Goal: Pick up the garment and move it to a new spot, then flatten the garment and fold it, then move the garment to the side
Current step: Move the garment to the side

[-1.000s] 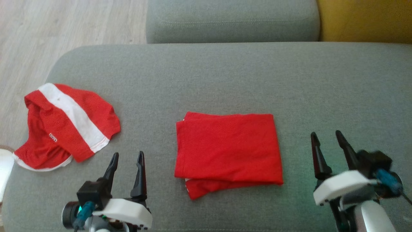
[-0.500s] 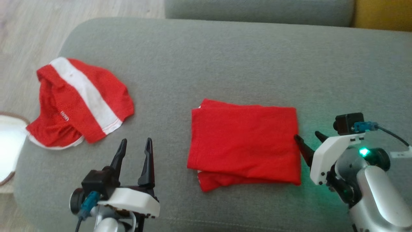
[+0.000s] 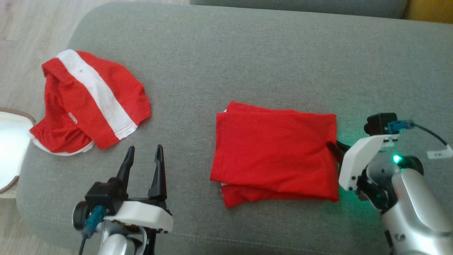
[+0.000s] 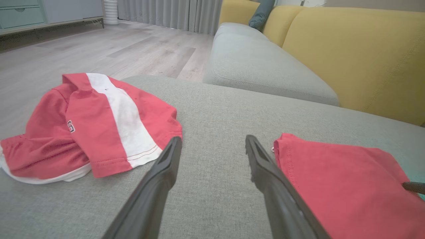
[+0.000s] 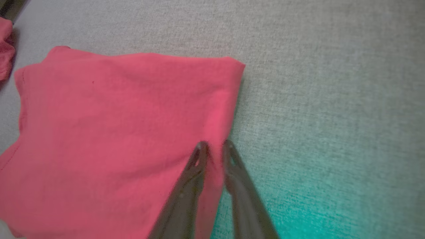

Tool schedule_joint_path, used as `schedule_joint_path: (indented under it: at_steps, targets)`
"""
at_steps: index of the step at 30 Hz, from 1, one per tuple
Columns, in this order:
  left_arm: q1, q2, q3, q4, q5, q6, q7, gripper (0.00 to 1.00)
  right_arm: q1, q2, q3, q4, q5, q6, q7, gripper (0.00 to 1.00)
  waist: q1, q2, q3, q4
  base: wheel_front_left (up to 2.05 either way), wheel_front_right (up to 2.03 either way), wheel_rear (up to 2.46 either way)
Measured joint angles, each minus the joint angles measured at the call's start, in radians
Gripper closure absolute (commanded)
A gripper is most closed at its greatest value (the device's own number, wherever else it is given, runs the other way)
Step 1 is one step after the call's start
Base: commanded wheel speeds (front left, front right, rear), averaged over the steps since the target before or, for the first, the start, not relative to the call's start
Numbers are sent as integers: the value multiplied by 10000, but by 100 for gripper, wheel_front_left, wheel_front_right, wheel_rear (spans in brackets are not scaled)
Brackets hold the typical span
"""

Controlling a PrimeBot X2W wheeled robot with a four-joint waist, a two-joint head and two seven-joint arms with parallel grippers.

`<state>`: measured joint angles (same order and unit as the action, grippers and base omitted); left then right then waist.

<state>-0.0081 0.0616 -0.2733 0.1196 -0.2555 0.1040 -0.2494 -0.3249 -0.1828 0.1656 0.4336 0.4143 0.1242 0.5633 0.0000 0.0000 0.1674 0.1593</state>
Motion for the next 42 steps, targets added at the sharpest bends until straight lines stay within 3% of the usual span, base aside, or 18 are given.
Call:
schedule_joint_path:
  at_steps: [1,9,16,20,33,38,42]
  targets:
    - [-4,-4,8,-8,4,-13,0,0,-105,21,27,79,33,0,-15,100,0,0,35,-42,0,0,0]
    - [-141,-33,109,-107,249,-165,0,0,-1036,13,-15,761,-4,0,-1116,100,0,0,323,-545,0,0,0]
    - [-555,-33,263,-353,449,-301,-2,0,-2023,-978,-773,867,-652,0,-1778,100,0,0,568,-1442,0,0,0]
    - [-688,-13,280,-485,585,-355,-4,0,-2395,-1193,-1158,867,-963,0,-1948,100,1,0,770,-2215,0,0,0]
    - [-1527,437,261,-874,905,-426,242,0,-3654,-581,-1511,1264,-1342,0,-2742,100,1,0,1789,-5085,0,0,0]
    - [-1641,566,234,-1080,974,-426,408,0,-4171,-299,-1605,1868,-1521,0,-3172,100,2,0,2238,-5591,0,0,0]
    - [-1642,663,238,-1243,974,-420,556,0,-4990,-215,-1582,2554,-1607,0,-3522,100,2,0,2414,-5530,0,0,0]
